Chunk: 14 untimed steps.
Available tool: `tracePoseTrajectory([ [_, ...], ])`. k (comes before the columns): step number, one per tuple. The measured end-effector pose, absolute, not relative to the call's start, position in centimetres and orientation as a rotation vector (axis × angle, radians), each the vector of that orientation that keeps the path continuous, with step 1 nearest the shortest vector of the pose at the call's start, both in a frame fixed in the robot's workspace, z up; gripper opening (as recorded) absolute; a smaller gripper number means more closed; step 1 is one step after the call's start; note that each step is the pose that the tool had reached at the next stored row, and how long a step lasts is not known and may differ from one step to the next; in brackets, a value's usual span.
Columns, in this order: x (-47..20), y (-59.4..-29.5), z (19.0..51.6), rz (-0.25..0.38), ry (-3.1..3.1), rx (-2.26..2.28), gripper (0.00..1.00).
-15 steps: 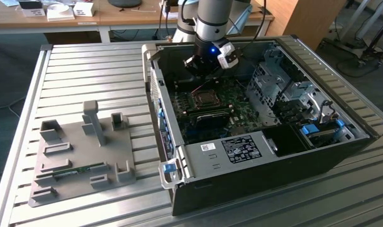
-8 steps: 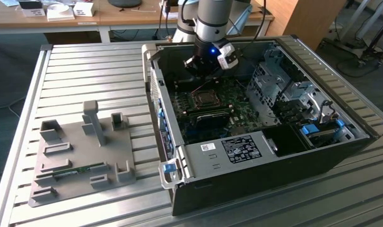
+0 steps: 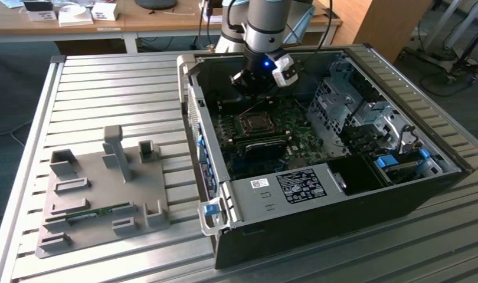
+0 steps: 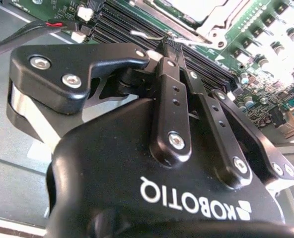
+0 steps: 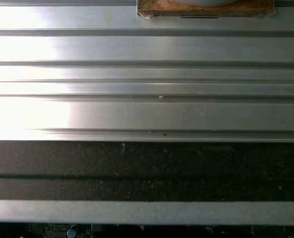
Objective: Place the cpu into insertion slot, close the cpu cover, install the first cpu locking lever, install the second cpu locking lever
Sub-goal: 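Install the first cpu locking lever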
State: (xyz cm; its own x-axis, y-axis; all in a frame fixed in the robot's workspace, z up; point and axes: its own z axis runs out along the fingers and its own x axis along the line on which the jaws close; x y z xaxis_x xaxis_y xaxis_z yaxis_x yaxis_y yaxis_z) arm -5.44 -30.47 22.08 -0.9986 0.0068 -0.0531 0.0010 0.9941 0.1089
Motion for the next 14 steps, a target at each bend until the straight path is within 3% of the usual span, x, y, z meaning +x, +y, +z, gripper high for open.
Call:
tracePoseTrajectory([
  [14, -5.24, -30.47, 21.52, 0.168, 3.084, 0.006, 0.11],
])
